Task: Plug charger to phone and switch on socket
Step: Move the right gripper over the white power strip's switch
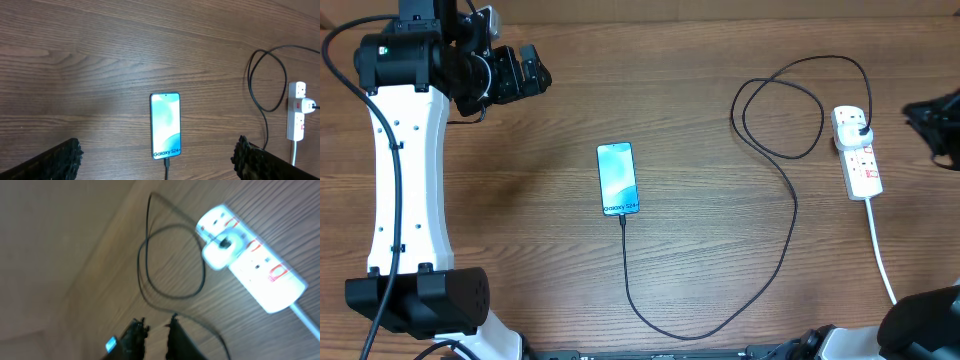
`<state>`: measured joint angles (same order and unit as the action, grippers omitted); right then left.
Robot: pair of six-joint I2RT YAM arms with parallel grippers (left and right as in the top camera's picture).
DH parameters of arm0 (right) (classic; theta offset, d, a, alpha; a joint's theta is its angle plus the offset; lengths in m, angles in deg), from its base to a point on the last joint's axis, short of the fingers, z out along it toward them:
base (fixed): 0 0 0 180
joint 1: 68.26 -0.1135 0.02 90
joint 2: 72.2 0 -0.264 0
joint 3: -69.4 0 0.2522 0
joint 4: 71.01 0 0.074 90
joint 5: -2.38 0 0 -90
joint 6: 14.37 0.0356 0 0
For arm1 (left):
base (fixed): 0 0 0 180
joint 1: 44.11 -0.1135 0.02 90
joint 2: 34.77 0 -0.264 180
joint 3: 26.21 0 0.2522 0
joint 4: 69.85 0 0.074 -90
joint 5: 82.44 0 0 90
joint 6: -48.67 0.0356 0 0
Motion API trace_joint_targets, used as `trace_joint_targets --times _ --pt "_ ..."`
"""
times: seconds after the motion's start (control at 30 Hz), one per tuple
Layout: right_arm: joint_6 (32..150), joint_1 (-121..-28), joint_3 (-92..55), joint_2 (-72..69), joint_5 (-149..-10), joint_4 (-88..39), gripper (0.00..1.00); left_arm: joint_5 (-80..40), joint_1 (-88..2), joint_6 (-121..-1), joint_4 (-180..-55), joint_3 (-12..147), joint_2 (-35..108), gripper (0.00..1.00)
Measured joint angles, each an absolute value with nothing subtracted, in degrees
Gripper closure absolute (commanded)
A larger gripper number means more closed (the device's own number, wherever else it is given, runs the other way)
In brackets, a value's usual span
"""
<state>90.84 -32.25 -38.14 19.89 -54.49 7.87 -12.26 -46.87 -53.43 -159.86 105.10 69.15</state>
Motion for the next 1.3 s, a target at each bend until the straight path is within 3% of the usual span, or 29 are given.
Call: trace_joint_targets --times 0.1,1.3 --pt "92.39 -30.0 -38.14 19.89 -54.12 5.8 0.96 -12.26 -46.87 -53.43 -159.88 105.1 69.15 0.0" --pt "96.63 -28.49 -38.14 47.52 -51.82 -4.15 0.96 -12.1 -46.87 -53.43 -159.91 105.1 69.15 0.0"
